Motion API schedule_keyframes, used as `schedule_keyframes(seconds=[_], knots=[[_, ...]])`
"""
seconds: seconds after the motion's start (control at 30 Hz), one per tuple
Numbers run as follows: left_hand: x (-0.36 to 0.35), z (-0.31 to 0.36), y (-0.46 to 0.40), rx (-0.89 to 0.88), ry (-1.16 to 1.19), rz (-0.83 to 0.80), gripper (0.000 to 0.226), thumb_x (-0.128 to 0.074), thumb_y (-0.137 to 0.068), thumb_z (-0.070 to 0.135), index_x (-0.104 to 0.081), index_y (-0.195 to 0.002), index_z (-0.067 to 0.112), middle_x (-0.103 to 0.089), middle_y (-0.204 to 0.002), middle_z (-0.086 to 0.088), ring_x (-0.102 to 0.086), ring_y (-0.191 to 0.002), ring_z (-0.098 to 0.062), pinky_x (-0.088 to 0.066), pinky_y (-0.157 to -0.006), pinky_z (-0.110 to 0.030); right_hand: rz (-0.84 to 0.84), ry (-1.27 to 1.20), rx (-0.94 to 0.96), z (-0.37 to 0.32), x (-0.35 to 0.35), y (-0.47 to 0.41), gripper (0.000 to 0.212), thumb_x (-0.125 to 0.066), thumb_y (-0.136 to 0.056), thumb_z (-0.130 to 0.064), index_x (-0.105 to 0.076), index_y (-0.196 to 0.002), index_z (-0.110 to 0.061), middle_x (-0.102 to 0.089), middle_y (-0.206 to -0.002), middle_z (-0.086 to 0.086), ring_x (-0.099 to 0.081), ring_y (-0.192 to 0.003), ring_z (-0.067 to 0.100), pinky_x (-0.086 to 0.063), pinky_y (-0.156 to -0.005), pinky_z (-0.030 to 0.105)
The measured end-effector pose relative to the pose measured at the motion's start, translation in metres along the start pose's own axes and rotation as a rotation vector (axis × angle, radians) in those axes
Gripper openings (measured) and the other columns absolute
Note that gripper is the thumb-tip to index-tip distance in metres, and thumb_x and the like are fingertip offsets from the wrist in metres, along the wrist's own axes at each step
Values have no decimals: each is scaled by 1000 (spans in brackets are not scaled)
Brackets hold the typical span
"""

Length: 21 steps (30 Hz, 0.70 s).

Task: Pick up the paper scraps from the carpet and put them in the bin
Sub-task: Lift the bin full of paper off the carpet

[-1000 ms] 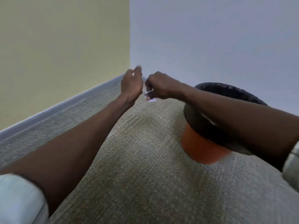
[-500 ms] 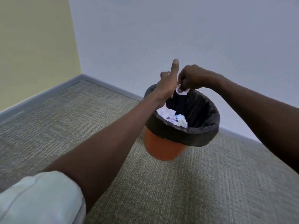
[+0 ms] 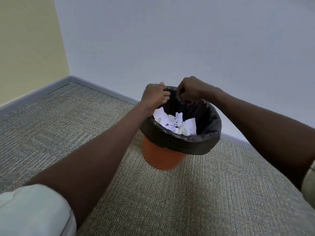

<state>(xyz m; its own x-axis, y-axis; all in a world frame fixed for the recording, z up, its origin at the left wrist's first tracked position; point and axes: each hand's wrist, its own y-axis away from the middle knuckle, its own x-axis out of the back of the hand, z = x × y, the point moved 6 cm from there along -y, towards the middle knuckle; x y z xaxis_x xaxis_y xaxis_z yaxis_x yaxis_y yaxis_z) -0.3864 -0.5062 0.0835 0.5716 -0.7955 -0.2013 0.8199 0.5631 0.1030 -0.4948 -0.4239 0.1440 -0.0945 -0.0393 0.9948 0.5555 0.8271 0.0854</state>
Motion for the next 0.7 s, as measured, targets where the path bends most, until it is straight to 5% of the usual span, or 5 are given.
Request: schedule_keyframes(seconds=[0.13,0.3,0.37,0.5,0.7], knots=[[13,7,0,-149,-114,147,19,-48,-96,7,-63,-84,7,-63,-82,-13,-58,-73,-21,-50,-67,-30,21,62,41,-1,-4,10,30,-53,-77,-4,-76,-87,-20,-75,-82,1,-70,-79,21,-58,-77,34],[10,11,9,-226,-351,192,34,-45,-91,-9,-66,-110,11,-65,-108,-4,-65,-95,-17,-54,-77,-20,60,192,66,13,-7,34,21,-55,-76,-9,-75,-81,-12,-74,-83,9,-67,-79,28,-58,-70,40],[8,18,18,-268,-484,210,47,-40,-89,-13,-62,-124,11,-57,-121,0,-58,-88,-6,-45,-60,-1,51,229,68,19,-10,39,19,-54,-74,-8,-73,-76,-10,-72,-76,10,-66,-72,28,-58,-65,42],[5,23,29,-276,-544,224,55,-36,-87,-11,-51,-135,11,-52,-130,-8,-52,-66,-5,-39,-41,-7,26,269,82,22,-14,47,18,-54,-77,-8,-72,-77,-6,-72,-76,12,-66,-71,29,-58,-64,41],[11,22,35,-214,-593,258,47,-42,-88,7,-48,-134,12,-61,-122,-15,-64,-97,-30,-51,-81,-35,17,303,92,18,-14,45,15,-54,-76,-8,-68,-72,-3,-69,-71,13,-61,-64,30,-57,-61,40]])
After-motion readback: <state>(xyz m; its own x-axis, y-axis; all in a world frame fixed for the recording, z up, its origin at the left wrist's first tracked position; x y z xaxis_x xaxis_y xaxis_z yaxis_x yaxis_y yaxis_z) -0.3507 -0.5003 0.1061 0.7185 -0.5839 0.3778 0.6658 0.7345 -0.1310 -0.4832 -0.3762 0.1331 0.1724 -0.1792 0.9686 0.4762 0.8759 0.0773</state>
